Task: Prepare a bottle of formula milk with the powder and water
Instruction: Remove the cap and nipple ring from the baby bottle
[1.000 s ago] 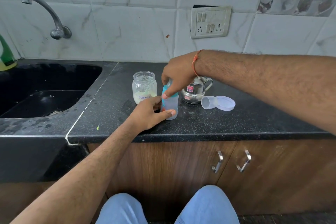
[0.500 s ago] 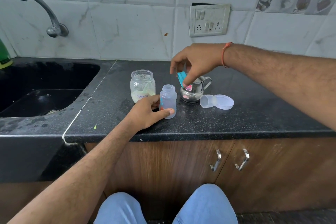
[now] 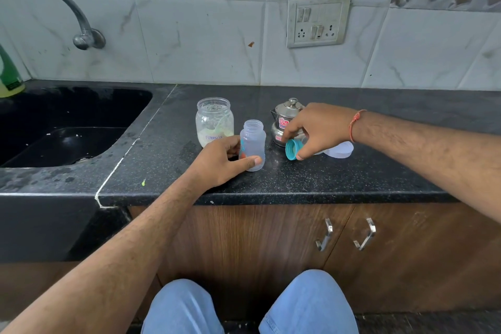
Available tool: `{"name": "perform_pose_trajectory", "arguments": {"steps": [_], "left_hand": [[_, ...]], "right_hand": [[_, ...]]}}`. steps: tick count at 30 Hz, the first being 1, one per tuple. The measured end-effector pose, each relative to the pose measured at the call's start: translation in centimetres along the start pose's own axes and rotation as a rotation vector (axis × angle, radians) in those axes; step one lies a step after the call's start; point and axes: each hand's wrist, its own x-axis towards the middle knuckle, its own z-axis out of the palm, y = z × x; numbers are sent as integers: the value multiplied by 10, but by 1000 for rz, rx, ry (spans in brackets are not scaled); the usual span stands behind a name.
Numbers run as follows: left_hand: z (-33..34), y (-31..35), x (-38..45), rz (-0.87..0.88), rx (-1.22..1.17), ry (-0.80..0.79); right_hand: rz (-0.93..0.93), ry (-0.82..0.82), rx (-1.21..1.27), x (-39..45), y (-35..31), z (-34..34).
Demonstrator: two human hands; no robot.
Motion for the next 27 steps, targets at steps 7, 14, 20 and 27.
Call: {"name": "perform_pose_trajectory", "arguments": {"steps": [7,14,20,27], "left_hand": [[0,2,-1,1,3,7],[-1,3,-2,-7,-9,-1],[0,4,-1,-7,-4,5],[0,3,-2,-13,-11,8]], "right_hand": [[-50,-48,-157,-2,-1,1],[-150,-49,-326,-10,1,3],[-200,-60,-442,-16,0,2],[-262,-28,-426,-19,-3,1]]}}
